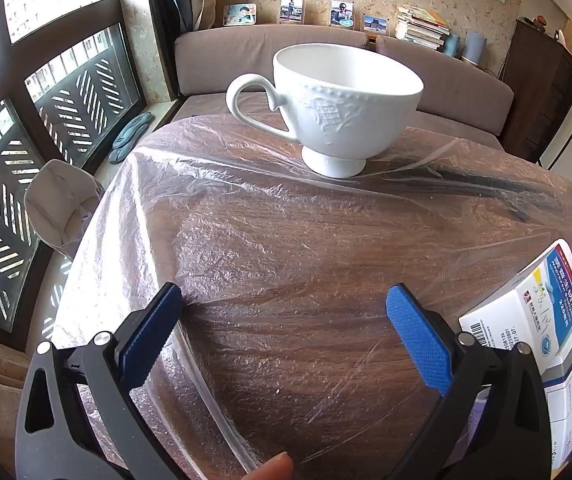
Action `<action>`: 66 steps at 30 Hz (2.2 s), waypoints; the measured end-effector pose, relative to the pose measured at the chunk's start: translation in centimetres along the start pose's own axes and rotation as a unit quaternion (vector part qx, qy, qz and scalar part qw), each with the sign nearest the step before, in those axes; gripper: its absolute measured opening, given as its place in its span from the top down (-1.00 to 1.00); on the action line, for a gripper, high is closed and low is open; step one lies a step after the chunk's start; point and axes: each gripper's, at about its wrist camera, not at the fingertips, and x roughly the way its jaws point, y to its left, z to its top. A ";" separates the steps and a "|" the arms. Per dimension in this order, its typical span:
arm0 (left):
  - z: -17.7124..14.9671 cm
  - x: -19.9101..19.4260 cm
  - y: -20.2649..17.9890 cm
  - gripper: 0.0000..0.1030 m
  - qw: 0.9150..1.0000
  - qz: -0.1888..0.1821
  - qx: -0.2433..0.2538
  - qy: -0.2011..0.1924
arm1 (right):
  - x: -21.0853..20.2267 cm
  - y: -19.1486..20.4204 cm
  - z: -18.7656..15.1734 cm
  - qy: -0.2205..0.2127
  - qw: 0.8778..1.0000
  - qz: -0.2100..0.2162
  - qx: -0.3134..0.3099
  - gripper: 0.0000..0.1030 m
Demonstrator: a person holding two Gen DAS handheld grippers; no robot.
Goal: Collect trash
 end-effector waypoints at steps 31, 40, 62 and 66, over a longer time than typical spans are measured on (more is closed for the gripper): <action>0.0 0.0 0.0 -0.98 1.000 0.001 0.001 0.000 | -0.2 0.0 0.1 0.001 1.000 -0.002 -0.001 -0.93; 0.0 0.0 0.0 -0.98 1.000 0.001 0.000 0.000 | -0.4 0.2 0.4 0.001 1.000 -0.002 -0.001 -0.93; -4.5 -9.0 4.1 -0.98 0.994 -0.098 -0.029 -0.035 | -13.0 3.1 -2.3 -0.093 0.988 0.014 -0.119 -0.93; -7.7 -11.8 1.2 -0.98 0.991 -0.126 0.037 -0.033 | -17.1 8.1 -6.1 -0.133 0.958 0.028 -0.253 -0.92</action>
